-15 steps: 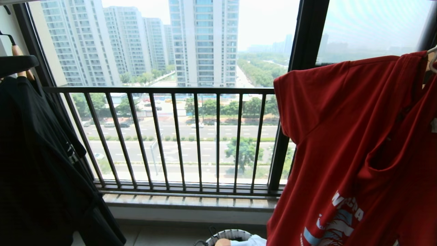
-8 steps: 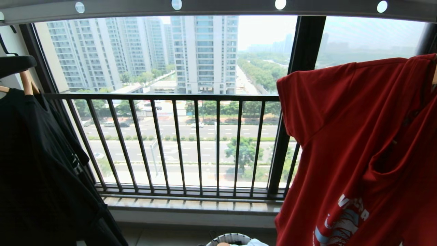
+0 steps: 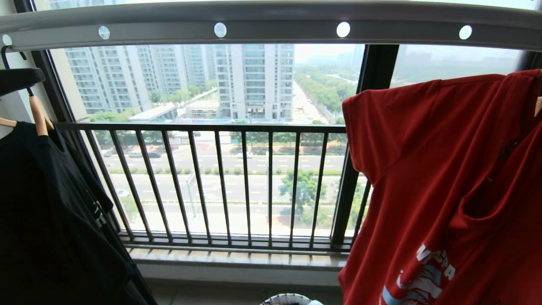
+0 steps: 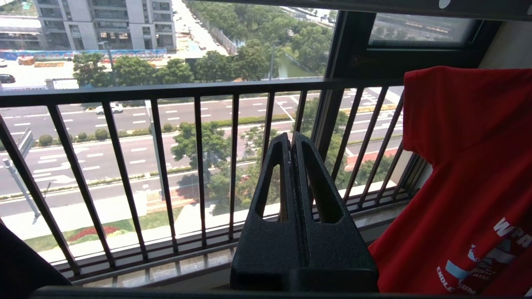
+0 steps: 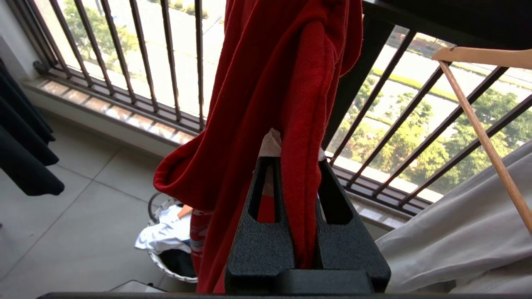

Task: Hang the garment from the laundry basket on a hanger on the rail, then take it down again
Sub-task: Hang the clothes rack on the clothesline

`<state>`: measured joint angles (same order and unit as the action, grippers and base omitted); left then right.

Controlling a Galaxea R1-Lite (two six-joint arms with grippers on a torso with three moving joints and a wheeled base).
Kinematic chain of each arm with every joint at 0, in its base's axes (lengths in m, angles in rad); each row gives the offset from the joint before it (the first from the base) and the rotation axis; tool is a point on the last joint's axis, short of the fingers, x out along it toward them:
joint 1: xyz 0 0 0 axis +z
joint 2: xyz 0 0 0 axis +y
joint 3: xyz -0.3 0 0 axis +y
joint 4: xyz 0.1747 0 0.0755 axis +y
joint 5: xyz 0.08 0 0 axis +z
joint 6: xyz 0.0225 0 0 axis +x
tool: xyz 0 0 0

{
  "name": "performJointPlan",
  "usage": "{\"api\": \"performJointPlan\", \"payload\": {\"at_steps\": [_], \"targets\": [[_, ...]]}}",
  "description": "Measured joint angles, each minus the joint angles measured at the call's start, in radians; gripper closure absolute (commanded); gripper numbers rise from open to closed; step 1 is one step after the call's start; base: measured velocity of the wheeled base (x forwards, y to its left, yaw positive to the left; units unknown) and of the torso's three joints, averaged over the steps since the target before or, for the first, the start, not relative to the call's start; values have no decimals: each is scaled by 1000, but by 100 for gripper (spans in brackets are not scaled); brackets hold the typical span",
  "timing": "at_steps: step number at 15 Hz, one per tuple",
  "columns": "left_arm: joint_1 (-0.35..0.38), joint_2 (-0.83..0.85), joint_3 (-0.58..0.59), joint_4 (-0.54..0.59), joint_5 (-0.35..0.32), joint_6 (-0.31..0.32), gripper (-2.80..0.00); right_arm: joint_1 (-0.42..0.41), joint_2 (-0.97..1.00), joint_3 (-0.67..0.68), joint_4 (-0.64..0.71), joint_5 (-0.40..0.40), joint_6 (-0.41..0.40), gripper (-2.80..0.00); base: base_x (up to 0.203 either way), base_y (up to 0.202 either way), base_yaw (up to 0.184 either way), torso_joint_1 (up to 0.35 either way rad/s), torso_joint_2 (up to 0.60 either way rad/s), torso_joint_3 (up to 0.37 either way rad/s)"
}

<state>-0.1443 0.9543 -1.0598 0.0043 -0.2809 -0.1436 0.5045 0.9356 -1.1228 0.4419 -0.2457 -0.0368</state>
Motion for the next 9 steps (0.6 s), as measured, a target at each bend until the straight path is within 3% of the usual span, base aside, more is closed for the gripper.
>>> {"api": "performJointPlan", "payload": {"at_steps": [9], "targets": [[0,12,0,-4,-1,-1,0,0,-3,12,-8,-25,1,0,0,0,0,0,0,0]]}}
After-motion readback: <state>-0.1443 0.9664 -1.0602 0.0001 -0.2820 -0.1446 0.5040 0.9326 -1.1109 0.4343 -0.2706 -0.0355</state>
